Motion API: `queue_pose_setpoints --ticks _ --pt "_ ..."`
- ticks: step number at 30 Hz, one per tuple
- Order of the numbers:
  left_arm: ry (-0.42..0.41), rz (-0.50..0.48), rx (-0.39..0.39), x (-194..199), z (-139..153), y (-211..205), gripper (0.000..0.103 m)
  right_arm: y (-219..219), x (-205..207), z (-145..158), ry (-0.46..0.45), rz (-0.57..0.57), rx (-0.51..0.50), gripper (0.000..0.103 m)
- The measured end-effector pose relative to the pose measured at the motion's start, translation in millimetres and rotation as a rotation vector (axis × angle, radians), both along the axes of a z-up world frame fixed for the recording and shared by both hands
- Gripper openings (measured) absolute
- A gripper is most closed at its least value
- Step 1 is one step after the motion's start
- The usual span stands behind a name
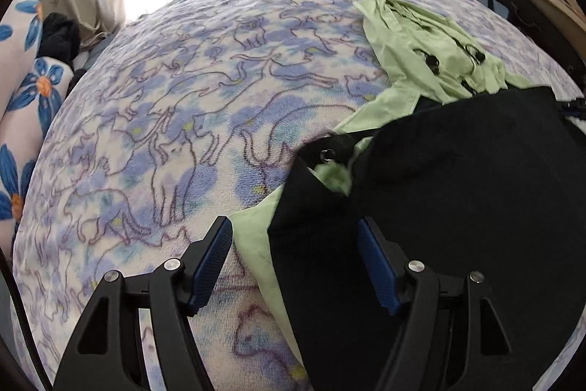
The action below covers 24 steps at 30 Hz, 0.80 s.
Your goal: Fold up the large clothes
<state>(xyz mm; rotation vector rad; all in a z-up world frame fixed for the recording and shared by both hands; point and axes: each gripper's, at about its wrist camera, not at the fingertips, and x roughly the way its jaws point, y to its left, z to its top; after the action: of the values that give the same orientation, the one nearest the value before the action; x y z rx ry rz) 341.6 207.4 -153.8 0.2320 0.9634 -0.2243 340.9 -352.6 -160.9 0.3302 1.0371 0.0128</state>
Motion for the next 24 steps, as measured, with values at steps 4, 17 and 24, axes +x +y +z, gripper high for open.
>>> queue_pose_setpoints --ticks 4,17,24 --pt "0.023 -0.038 0.012 17 -12 -11 0.069 -2 -2 -1 -0.019 -0.016 0.013 0.053" --pt "0.004 0.079 -0.058 46 -9 -26 0.016 -6 -11 8 -0.06 -0.014 -0.063 0.0" --pt "-0.068 0.097 -0.043 19 26 -36 0.015 20 -33 32 -0.16 0.077 -0.129 0.0"
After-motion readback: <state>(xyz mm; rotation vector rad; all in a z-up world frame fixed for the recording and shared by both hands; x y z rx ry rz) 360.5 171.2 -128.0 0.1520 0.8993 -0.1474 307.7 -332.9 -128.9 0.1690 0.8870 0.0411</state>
